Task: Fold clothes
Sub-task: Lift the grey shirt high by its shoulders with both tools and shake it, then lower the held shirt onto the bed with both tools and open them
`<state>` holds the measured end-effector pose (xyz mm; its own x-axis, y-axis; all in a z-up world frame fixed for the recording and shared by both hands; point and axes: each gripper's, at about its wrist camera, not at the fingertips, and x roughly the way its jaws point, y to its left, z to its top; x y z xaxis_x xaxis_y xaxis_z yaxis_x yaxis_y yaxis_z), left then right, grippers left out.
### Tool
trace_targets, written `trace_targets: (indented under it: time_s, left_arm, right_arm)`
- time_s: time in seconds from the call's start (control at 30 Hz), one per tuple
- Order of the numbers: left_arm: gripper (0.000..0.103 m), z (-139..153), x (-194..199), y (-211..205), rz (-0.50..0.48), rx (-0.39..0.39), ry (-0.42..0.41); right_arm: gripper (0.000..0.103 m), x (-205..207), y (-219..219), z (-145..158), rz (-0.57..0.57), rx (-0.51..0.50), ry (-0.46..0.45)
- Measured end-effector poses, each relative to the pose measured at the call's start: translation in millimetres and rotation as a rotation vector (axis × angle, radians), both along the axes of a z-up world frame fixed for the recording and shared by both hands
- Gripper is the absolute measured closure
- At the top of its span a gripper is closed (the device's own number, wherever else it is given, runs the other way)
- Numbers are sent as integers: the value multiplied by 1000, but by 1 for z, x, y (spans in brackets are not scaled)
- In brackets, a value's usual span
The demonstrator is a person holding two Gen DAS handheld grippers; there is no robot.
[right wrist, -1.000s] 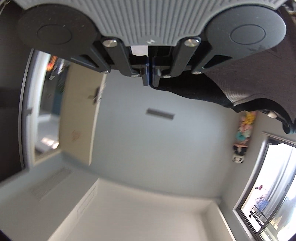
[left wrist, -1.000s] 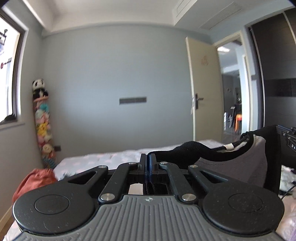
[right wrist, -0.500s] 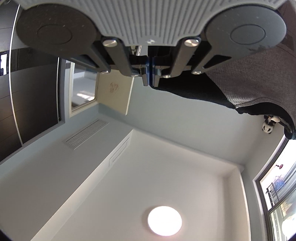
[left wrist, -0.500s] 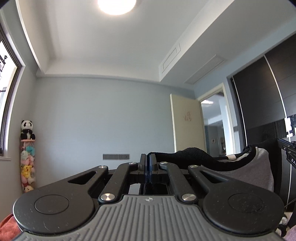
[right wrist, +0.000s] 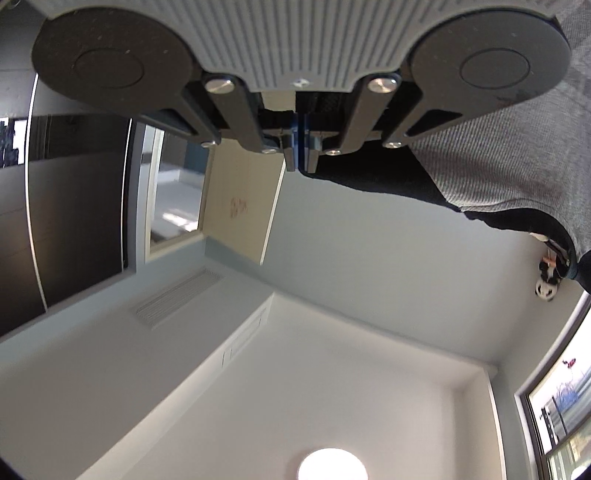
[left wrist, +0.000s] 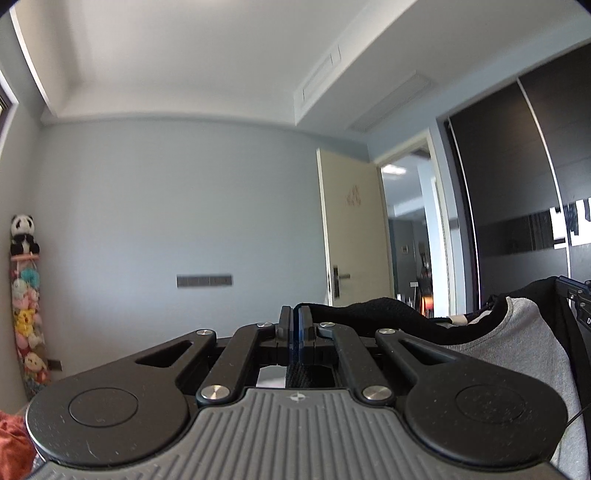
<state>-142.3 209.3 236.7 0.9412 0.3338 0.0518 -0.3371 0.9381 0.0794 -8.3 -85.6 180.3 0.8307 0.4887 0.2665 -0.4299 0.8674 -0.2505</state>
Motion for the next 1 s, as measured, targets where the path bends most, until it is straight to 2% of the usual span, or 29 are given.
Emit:
trace_targets:
  time_s: [0.2,0.4,0.53,0.63,0.73,0.87,1.0]
  left_arm:
    - [102,-55,96,49,0,-63,192]
    - [102,-131,205,108,28,-152,397]
    - [102,-183,272,140,45,-174,521]
    - [102,-221,303,161,49,-191,601]
    - [102,-263,325,171,55,-176,672]
    - [102,-310,362,181,58,-160,773]
    - [102,-346,389,188,54,-207,843]
  right_arm:
    - [99,68,34,-43,-24,-92,142]
    - [99,156,88,-115,-33,-219,304]
    - [99,219,127,-161,-48,-292,406]
    - [99,262,152,-192,-61,-333,481]
    - [99,300,175,-226,-70,-380,557]
    - [99,328,199,-269,-78,-450,635]
    - [99,347,207,-299,-90,-497,710]
